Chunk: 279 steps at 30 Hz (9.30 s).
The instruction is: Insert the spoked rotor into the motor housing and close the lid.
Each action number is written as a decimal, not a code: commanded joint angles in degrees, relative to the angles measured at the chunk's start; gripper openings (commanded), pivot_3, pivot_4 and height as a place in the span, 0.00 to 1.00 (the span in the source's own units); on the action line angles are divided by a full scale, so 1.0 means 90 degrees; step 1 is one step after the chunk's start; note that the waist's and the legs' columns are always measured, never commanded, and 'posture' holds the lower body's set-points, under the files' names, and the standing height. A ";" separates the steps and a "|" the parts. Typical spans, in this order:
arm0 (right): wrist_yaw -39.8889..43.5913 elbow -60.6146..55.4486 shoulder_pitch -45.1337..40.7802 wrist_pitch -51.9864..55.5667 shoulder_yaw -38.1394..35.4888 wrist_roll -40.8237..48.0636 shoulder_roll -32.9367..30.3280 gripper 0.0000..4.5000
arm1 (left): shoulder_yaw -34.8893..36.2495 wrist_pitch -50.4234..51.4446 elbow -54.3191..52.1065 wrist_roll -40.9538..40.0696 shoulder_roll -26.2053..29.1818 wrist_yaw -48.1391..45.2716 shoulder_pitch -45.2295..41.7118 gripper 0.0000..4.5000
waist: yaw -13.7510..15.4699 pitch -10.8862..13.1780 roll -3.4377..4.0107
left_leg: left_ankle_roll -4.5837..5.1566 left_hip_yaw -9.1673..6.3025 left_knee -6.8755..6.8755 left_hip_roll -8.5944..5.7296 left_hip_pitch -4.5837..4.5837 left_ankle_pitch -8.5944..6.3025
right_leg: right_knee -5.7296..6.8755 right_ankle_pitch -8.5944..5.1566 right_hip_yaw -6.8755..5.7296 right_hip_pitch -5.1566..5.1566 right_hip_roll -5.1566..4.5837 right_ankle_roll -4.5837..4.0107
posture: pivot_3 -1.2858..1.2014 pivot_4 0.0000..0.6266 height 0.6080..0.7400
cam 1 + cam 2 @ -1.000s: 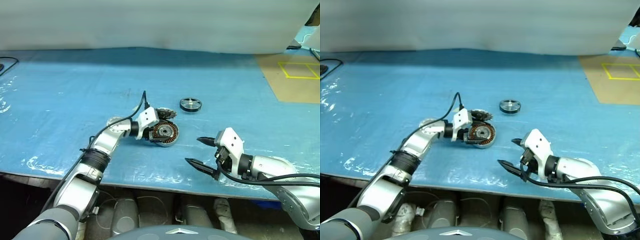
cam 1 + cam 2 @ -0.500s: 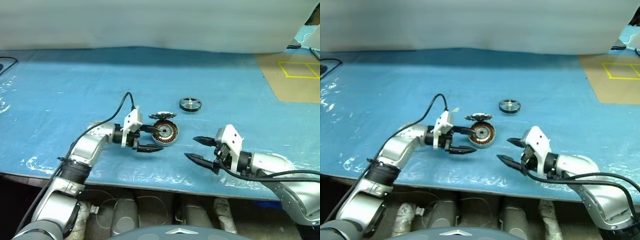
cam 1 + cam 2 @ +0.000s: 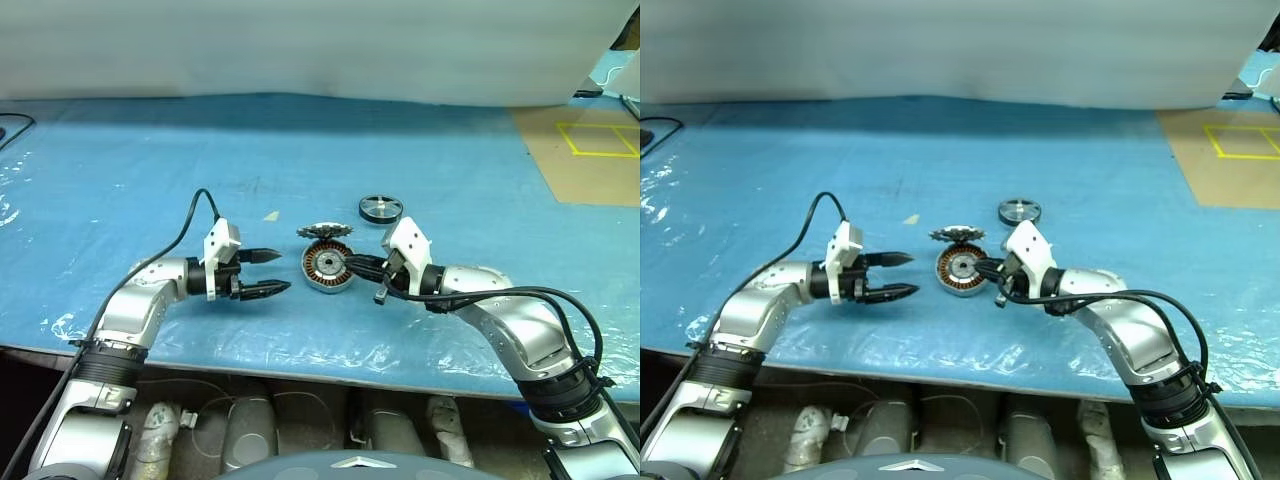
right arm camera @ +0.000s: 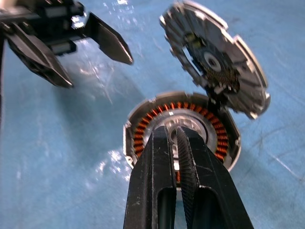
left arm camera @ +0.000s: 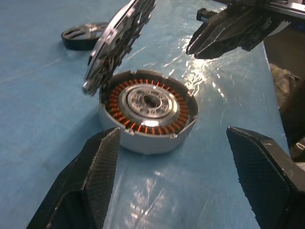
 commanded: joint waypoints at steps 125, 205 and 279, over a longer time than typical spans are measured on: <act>0.1231 1.0597 -0.6674 -0.4492 -0.0261 -0.3334 0.1113 0.77 | -0.0007 -0.0291 -0.1158 -0.0072 -0.0181 0.0675 0.0835 0.83 | -0.0180 0.0001 -0.0001 | 0.0007 0.0001 0.0121 0.0071 -0.0134 -0.0002 | 0.0121 -0.0003 -0.0028 -0.0144 0.0034 -0.0096 | 0.52 0.24 1.00; 0.2184 -0.0673 -0.0246 0.1568 -0.1987 0.0156 -0.0337 0.37 | -0.0343 -0.0524 -0.0418 0.0054 -0.0231 0.0166 0.0155 0.83 | 0.0002 0.0006 0.0006 | 0.0005 0.0026 0.0099 0.0084 0.0016 -0.0003 | 0.0057 -0.0009 -0.0004 -0.0004 0.0052 -0.0024 | 0.52 0.24 1.00; 0.1564 0.2022 -0.1652 -0.0138 -0.0022 -0.0412 0.0718 0.37 | -0.0359 -0.0582 -0.0508 0.0086 -0.0319 0.0263 0.0269 0.83 | -0.0022 0.0004 0.0004 | 0.0002 0.0026 0.0032 0.0063 0.0029 -0.0001 | 0.0008 0.0025 -0.0001 0.0009 0.0045 -0.0060 | 0.52 0.24 1.00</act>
